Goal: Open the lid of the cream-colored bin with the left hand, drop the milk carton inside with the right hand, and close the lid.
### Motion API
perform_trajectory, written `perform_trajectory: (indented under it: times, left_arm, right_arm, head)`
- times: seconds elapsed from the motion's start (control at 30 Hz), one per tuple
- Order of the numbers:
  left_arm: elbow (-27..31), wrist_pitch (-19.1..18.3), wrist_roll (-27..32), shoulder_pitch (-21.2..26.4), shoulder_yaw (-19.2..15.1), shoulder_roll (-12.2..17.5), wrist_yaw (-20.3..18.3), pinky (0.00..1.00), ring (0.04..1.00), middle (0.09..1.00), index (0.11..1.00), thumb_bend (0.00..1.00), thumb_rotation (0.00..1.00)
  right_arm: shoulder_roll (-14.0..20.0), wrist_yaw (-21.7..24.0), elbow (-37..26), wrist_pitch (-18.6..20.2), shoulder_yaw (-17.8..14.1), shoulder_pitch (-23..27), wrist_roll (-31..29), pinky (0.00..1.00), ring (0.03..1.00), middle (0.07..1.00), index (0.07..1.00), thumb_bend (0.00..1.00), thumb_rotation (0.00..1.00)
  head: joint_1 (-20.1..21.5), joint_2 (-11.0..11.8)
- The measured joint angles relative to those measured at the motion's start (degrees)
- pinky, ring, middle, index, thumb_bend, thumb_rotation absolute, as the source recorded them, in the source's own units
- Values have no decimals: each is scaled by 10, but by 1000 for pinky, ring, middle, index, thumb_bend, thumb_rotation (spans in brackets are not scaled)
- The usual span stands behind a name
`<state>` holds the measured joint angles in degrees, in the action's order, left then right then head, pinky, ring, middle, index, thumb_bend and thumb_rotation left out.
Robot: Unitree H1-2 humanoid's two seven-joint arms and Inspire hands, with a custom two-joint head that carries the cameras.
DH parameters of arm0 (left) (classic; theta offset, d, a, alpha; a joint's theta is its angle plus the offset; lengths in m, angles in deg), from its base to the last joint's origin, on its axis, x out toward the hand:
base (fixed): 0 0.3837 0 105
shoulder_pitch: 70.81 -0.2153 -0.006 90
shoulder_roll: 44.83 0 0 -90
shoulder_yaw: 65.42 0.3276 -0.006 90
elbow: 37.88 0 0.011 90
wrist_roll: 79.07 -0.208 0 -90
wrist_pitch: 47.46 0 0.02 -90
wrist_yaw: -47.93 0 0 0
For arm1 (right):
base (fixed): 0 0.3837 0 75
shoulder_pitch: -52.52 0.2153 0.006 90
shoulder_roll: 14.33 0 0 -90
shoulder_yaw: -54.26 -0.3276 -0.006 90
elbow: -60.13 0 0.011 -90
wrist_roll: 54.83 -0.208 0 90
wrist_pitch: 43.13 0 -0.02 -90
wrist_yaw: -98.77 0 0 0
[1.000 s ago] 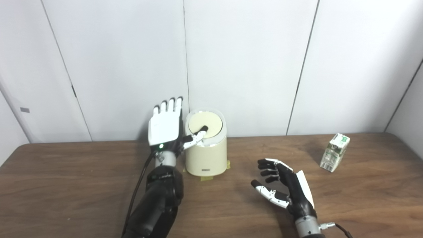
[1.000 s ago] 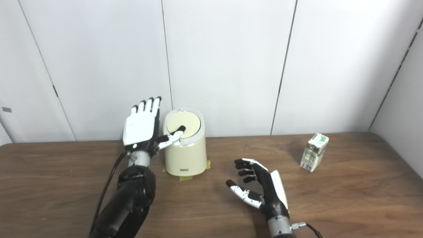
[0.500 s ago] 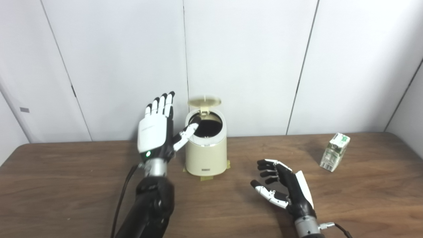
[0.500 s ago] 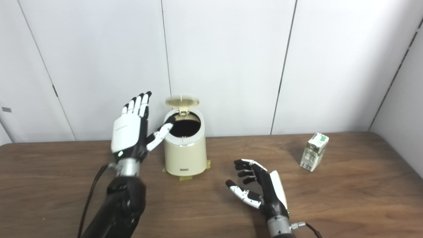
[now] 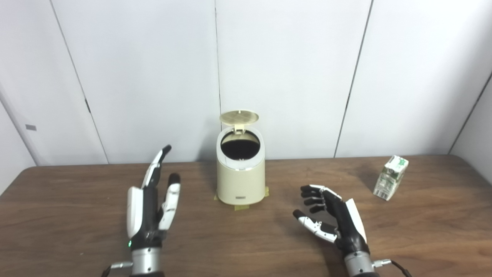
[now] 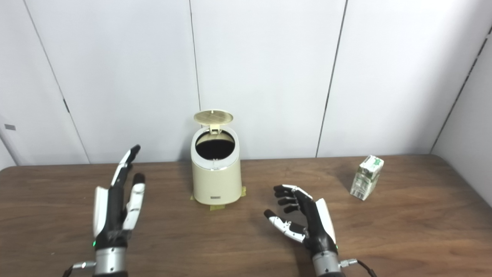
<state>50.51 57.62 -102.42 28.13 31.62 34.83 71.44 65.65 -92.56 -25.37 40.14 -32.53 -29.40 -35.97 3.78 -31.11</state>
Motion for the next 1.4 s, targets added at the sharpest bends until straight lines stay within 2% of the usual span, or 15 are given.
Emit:
perform_trajectory:
  times: [0.13, 0.33, 0.37, 0.43, 0.47, 0.6, 0.67, 0.77, 0.93, 1.0, 1.1, 1.13, 1.23, 1.37, 1.4]
  left_arm:
    - [8, 26, 53, -25, -16, 2, -31, 850, 907, 909, 885, 292, 1000]
    - [21, 42, 157, -48, -33, 11, -103, 857, 909, 909, 880, 276, 1000]
    - [21, 42, 173, -52, -35, 14, -113, 866, 916, 914, 883, 286, 1000]
    - [22, 47, 194, -57, -33, 21, -141, 859, 917, 914, 878, 328, 1000]
    - [23, 54, 196, -59, -32, 25, -153, 852, 914, 913, 877, 334, 1000]
    - [25, 74, 194, -66, -34, 30, -176, 856, 914, 913, 876, 356, 981]
    - [25, 75, 192, -66, -36, 28, -180, 864, 918, 919, 881, 364, 993]
    - [25, 75, 190, -66, -40, 26, -187, 868, 922, 923, 884, 370, 1000]
    - [24, 77, 177, -68, -47, 25, -190, 857, 908, 909, 875, 345, 1000]
    - [24, 84, 166, -67, -48, 23, -190, 863, 909, 909, 876, 343, 1000]
    - [24, 84, 162, -67, -50, 22, -190, 858, 909, 910, 877, 347, 1000]
    - [24, 84, 162, -68, -51, 22, -191, 860, 911, 912, 876, 350, 1000]
    - [24, 84, 162, -68, -53, 21, -191, 857, 906, 908, 874, 346, 1000]
    - [24, 84, 158, -68, -55, 20, -190, 851, 899, 906, 874, 360, 1000]
    - [24, 84, 158, -68, -55, 20, -191, 851, 900, 907, 875, 359, 1000]
  right_arm:
    - [2, -6, -16, -10, -15, -10, 4, 565, 653, 684, 665, 320, 236]
    - [34, -23, -2, -77, -40, 3, 5, 606, 684, 704, 688, 387, 365]
    - [43, -23, 14, -93, -44, 12, 4, 628, 702, 717, 699, 427, 415]
    - [71, -22, 42, -114, -50, 29, 8, 681, 758, 774, 768, 713, 610]
    - [84, -20, 41, -114, -50, 33, 13, 690, 768, 785, 781, 774, 641]
    - [123, 3, -18, -90, -52, 49, 35, 749, 840, 860, 857, 934, 615]
    - [136, 13, -35, -71, -53, 60, 50, 757, 867, 886, 886, 947, 558]
    - [148, 24, -41, -38, -65, 76, 68, 660, 865, 907, 905, 962, 532]
    - [166, 29, -65, -1, -93, 96, 74, 762, 933, 968, 965, 950, 466]
    - [176, 35, -66, 8, -106, 104, 63, 674, 906, 966, 982, 976, 463]
    - [185, 46, -75, 30, -124, 111, 45, 457, 725, 993, 999, 980, 391]
    - [187, 47, -77, 32, -128, 113, 39, 439, 758, 997, 1000, 960, 343]
    - [199, 53, -77, 41, -130, 115, 33, 505, 863, 1000, 1000, 950, 285]
    - [203, 54, -77, 69, -130, 122, 45, 765, 971, 1000, 1000, 919, 181]
    - [203, 56, -77, 73, -130, 123, 45, 708, 961, 1000, 1000, 925, 160]
  head:
    - [-5, -2]
    - [-11, 1]
    - [-7, 1]
    - [-4, -1]
    - [-4, -1]
    - [-3, 0]
    - [0, 0]
    - [3, 0]
    - [4, 2]
    - [4, 2]
    - [4, 2]
    - [4, 1]
    - [4, 1]
    - [4, 0]
    - [4, 0]
